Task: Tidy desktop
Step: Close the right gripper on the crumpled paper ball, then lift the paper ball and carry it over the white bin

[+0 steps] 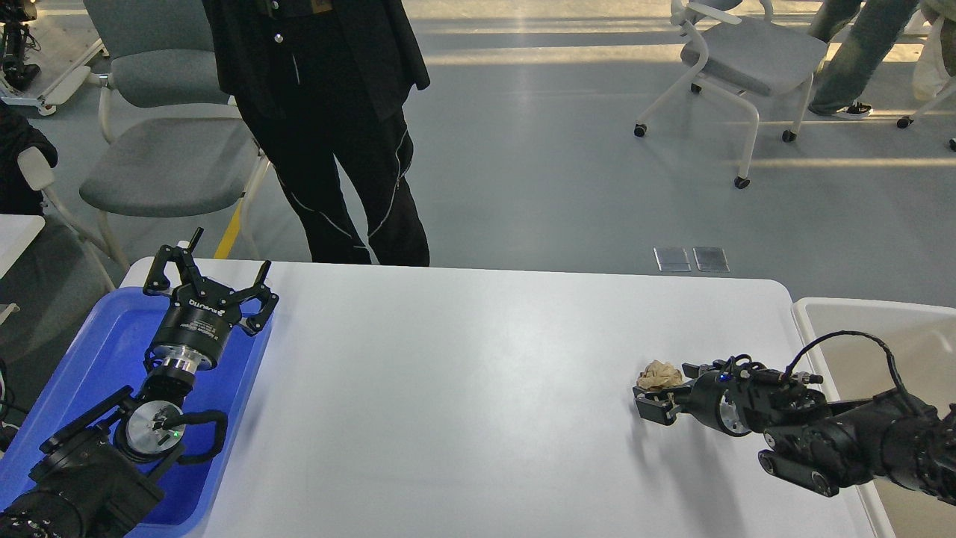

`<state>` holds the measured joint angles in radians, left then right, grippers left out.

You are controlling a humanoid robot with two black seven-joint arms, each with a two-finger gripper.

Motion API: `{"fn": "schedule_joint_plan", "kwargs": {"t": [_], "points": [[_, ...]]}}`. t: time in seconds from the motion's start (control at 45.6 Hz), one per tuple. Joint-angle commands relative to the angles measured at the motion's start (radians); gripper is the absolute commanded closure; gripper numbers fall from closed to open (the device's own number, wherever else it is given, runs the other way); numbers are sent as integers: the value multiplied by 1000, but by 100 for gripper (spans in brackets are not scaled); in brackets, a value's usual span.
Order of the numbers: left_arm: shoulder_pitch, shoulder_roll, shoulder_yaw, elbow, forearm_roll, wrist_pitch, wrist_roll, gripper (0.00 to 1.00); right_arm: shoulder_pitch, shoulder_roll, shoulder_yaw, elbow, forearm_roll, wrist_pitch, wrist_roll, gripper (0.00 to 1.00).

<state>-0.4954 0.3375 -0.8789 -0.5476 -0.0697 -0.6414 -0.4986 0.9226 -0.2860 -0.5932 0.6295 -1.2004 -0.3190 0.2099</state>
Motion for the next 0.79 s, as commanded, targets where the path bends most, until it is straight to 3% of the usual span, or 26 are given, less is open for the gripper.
{"fn": "schedule_joint_plan", "kwargs": {"t": [0.0, 0.044, 0.154, 0.197, 0.373, 0.636, 0.768], "points": [[0, 0, 0, 0, 1, 0, 0, 0, -21, 13, 3, -48, 1, -17, 2, 12], [0, 0, -2, 0, 1, 0, 0, 0, -22, 16, 1, -53, 2, -17, 2, 27], [0, 0, 0, 0, 1, 0, 0, 0, -27, 27, 1, -54, 21, -15, 2, 79], [0, 0, 0, 0, 1, -1, 0, 0, -25, 27, 1, -54, 45, -17, 2, 91], [0, 0, 0, 0, 1, 0, 0, 0, -25, 28, 3, -74, 51, -18, 2, 100], [0, 0, 0, 0, -1, -1, 0, 0, -7, 22, 1, -50, 96, -12, 22, 100], [0, 0, 0, 0, 1, 0, 0, 0, 38, -27, 9, 54, 116, -9, 48, 100]]}}
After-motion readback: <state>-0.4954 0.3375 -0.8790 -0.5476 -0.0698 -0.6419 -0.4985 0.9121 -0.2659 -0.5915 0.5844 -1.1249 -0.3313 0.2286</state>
